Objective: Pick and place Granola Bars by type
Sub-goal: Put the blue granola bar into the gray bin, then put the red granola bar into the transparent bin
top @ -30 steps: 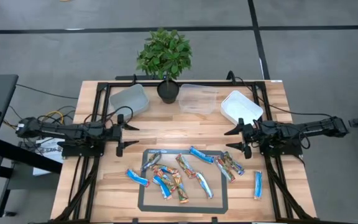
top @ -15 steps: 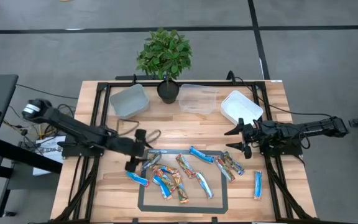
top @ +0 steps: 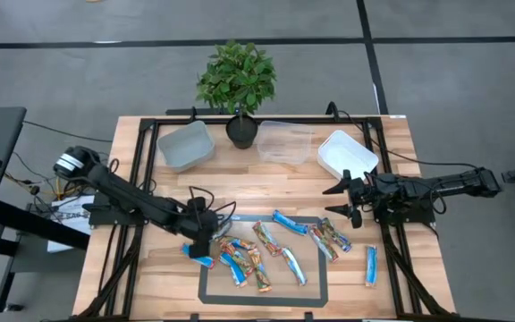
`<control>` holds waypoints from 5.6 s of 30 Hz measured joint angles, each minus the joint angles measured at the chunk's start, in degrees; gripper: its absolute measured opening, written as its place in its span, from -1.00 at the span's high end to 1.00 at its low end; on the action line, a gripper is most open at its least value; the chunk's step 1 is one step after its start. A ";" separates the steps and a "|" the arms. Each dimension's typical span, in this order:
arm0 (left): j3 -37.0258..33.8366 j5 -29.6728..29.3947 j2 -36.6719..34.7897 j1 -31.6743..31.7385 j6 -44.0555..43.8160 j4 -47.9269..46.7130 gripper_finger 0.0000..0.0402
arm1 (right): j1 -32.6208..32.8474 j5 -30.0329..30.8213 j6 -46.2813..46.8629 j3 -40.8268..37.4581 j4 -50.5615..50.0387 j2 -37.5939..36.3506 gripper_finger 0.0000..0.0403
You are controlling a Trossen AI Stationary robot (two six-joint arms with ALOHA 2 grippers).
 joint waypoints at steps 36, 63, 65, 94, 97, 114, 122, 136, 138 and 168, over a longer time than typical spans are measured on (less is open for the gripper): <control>-1.16 -0.35 7.59 -2.10 -1.72 5.03 -0.21 | -0.01 0.00 0.00 -0.01 0.00 0.00 -0.27; -1.16 -9.19 2.79 0.53 4.70 5.38 0.78 | -0.01 0.01 0.00 -0.02 0.00 -0.01 -0.27; -1.16 -12.77 0.67 1.62 4.75 5.32 0.76 | -0.01 0.02 0.00 0.00 0.02 -0.01 -0.27; -3.39 -28.64 -27.18 40.44 10.43 -19.22 0.76 | -0.01 0.00 0.00 -0.02 0.01 -0.01 -0.27; -6.15 -25.51 -26.51 43.72 15.58 -12.62 0.76 | -0.01 0.01 0.00 0.01 0.00 -0.01 -0.27; -14.16 -22.10 -23.34 50.19 24.62 2.98 -0.01 | -0.01 -0.01 0.00 -0.01 0.00 0.01 -0.27; -14.16 -16.61 -24.00 46.35 24.50 7.93 -0.15 | 0.01 0.00 0.00 -0.01 0.01 0.00 -0.27; -14.14 4.40 -26.81 19.29 26.62 13.21 -0.06 | -0.01 -0.01 0.00 -0.01 0.00 0.01 -0.27; -14.14 5.71 -26.72 14.38 25.27 12.88 -0.06 | 0.01 0.00 0.00 -0.01 0.02 -0.01 -0.27; -6.70 6.81 5.39 -13.89 16.78 11.98 -0.05 | -0.01 -0.01 0.00 -0.01 0.02 -0.01 -0.27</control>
